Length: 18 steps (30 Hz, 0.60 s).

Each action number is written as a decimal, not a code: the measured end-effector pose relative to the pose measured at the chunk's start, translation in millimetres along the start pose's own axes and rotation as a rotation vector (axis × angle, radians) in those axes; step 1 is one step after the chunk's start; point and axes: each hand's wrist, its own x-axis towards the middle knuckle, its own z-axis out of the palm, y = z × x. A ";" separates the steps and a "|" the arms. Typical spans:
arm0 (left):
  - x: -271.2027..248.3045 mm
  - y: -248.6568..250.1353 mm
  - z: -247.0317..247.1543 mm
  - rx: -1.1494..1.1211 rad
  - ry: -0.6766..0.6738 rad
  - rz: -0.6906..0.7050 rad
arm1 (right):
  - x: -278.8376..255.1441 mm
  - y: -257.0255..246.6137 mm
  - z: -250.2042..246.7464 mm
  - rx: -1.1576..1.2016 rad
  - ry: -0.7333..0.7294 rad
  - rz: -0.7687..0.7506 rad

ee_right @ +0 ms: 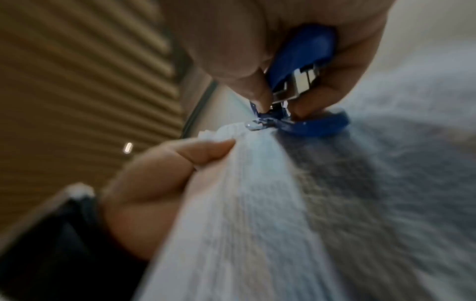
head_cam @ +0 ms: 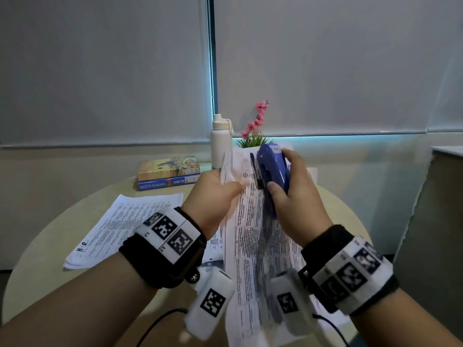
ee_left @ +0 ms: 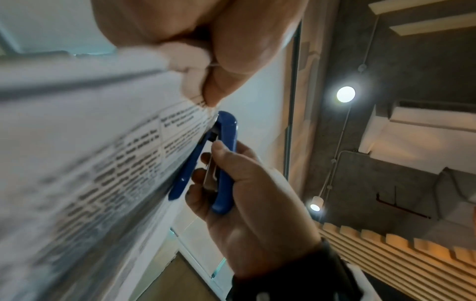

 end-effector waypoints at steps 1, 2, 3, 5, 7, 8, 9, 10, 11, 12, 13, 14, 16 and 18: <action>-1.5 -2.6 1.1 0.016 -0.017 0.003 | 3.0 1.2 -0.3 0.006 -0.010 0.025; -3.2 -5.0 2.0 0.035 -0.035 0.003 | 4.3 -0.3 -1.9 -0.013 -0.003 0.019; -4.4 -7.2 1.9 0.048 -0.051 0.001 | 6.4 1.0 -2.7 -0.021 0.007 0.012; -4.4 -9.0 -3.2 0.036 -0.076 -0.014 | 10.2 3.1 -6.3 0.099 0.035 0.066; -1.4 -6.8 -13.1 -0.022 -0.064 -0.032 | 11.8 9.5 -12.9 0.409 0.052 0.268; 0.9 -5.1 -19.2 -0.062 -0.046 -0.042 | 10.2 15.4 -18.4 0.579 0.056 0.376; 3.0 -3.0 -25.5 -0.107 -0.023 -0.050 | 6.0 23.1 -25.6 0.704 0.057 0.453; 5.3 -1.3 -32.2 -0.155 0.006 -0.049 | -0.2 27.8 -33.2 0.786 0.045 0.494; 7.5 0.6 -38.9 -0.201 0.035 -0.037 | -8.7 35.2 -40.4 0.833 0.043 0.511; 9.9 2.2 -45.2 -0.254 0.059 -0.023 | -19.0 40.5 -47.6 0.885 0.033 0.520; 12.2 3.6 -51.0 -0.311 0.075 -0.015 | -28.5 44.0 -52.6 0.928 0.050 0.531; 14.3 4.6 -56.2 -0.368 0.085 -0.015 | -39.5 46.3 -56.1 0.977 0.047 0.541; 15.9 5.6 -62.0 -0.456 0.086 -0.031 | -58.2 54.6 -55.0 1.091 -0.028 0.592; 14.6 5.2 -62.4 -0.499 0.065 -0.045 | -72.5 59.0 -45.8 1.172 -0.103 0.648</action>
